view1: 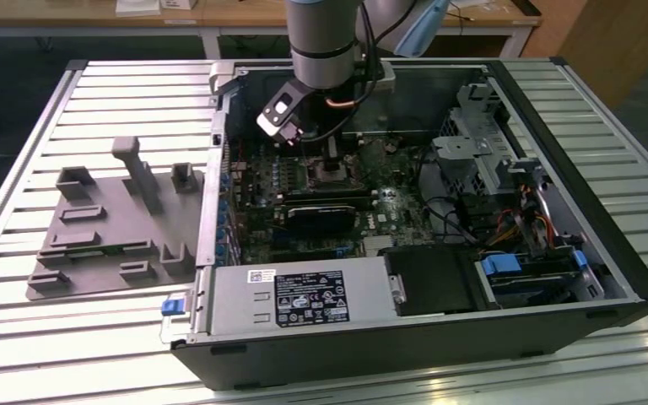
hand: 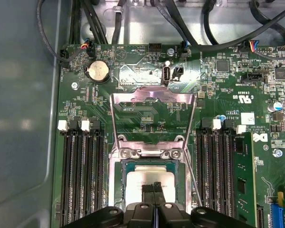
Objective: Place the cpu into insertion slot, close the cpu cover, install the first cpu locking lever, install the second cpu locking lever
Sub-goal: 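Place the cpu into insertion slot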
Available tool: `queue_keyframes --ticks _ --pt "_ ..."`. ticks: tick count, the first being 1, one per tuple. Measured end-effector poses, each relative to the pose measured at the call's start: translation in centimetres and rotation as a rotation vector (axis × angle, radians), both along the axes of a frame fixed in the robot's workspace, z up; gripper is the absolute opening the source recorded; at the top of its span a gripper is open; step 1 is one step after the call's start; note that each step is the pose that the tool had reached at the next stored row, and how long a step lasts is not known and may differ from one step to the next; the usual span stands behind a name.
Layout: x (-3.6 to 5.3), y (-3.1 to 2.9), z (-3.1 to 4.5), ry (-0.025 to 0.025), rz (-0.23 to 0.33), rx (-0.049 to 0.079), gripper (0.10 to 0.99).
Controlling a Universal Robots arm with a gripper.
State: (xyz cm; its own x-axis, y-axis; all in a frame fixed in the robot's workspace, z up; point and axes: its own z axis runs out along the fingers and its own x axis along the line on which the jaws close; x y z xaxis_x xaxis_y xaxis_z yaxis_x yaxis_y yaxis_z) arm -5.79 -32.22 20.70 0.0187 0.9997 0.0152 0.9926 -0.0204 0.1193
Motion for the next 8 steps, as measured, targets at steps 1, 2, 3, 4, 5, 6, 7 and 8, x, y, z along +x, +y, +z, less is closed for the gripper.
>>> queue_keyframes --ticks 1,2,3,4,5,6,7,8 --pt "0.00 0.00 0.01 0.0000 0.000 0.000 0.106" --pt "0.00 0.00 0.02 0.0001 0.000 0.000 0.106" --pt "0.00 0.00 0.02 0.0000 0.000 0.000 0.106" --pt "0.00 0.00 0.03 0.0000 0.000 0.000 0.106" --pt "0.04 0.00 0.03 0.0001 -0.002 0.000 0.106" --pt "0.06 0.00 0.03 0.0001 -0.008 0.000 0.106" --pt "0.06 0.00 0.03 0.0000 -0.019 0.000 0.106" --pt "0.06 0.00 0.03 0.0000 -0.029 0.000 0.106"
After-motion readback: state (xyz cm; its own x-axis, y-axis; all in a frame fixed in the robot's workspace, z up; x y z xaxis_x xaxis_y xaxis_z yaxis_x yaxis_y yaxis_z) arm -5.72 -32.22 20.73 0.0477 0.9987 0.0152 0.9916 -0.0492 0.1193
